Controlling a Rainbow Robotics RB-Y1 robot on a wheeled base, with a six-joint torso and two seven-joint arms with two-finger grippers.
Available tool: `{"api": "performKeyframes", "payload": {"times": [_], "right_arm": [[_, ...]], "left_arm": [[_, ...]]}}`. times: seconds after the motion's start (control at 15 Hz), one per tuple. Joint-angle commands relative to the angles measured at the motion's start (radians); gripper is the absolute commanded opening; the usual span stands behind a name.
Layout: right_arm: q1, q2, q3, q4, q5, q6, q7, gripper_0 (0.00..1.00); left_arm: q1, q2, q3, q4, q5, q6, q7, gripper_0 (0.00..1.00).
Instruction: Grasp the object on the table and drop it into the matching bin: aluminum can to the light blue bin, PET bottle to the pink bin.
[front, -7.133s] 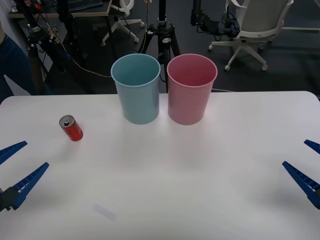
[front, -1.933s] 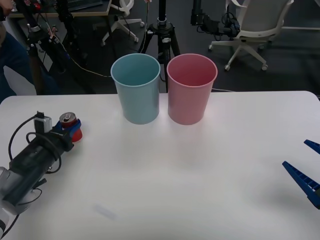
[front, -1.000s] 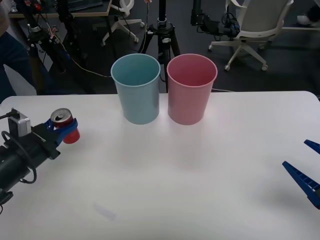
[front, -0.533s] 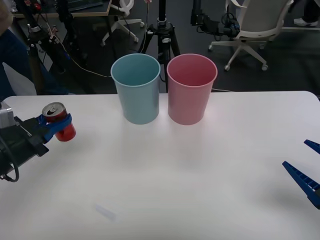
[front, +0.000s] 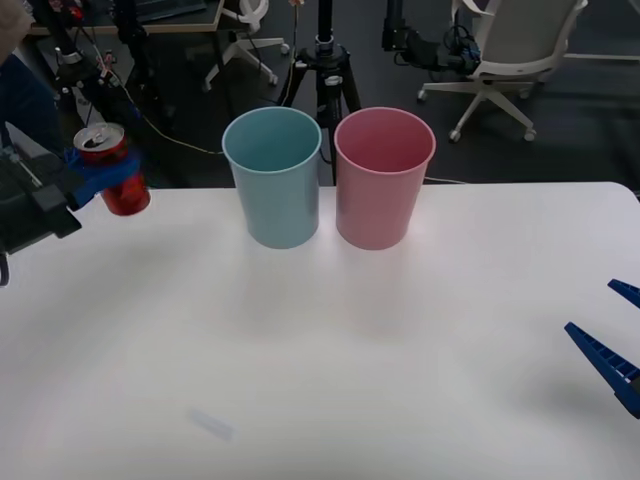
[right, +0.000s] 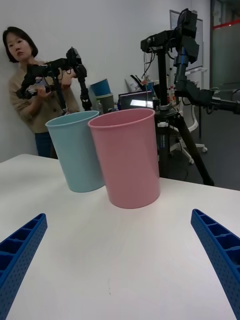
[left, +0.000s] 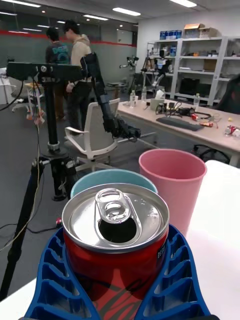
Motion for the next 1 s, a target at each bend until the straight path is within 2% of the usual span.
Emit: {"api": "performKeyframes", "payload": {"times": [0.07,0.27,0.4,0.67,1.0], "right_arm": [[0.000,0.000,0.000,0.000,0.000,0.000,0.000,1.00],[0.000,0.000,0.000,0.000,0.000,0.000,0.000,1.00],[0.000,0.000,0.000,0.000,0.000,0.000,0.000,1.00],[0.000,0.000,0.000,0.000,0.000,0.000,0.000,1.00],[0.000,0.000,0.000,0.000,0.000,0.000,0.000,1.00]], "left_arm": [[-0.144,0.010,-0.083,0.051,-0.002,0.014,0.049,0.00],[-0.319,0.006,-0.204,0.147,0.003,-0.001,0.044,0.00],[-0.427,-0.027,-0.279,0.203,0.004,-0.001,0.043,0.00],[-0.618,-0.159,-0.373,0.371,-0.065,-0.003,0.038,0.00],[-0.772,-0.337,-0.389,0.601,-0.195,-0.035,0.037,0.00]]}}
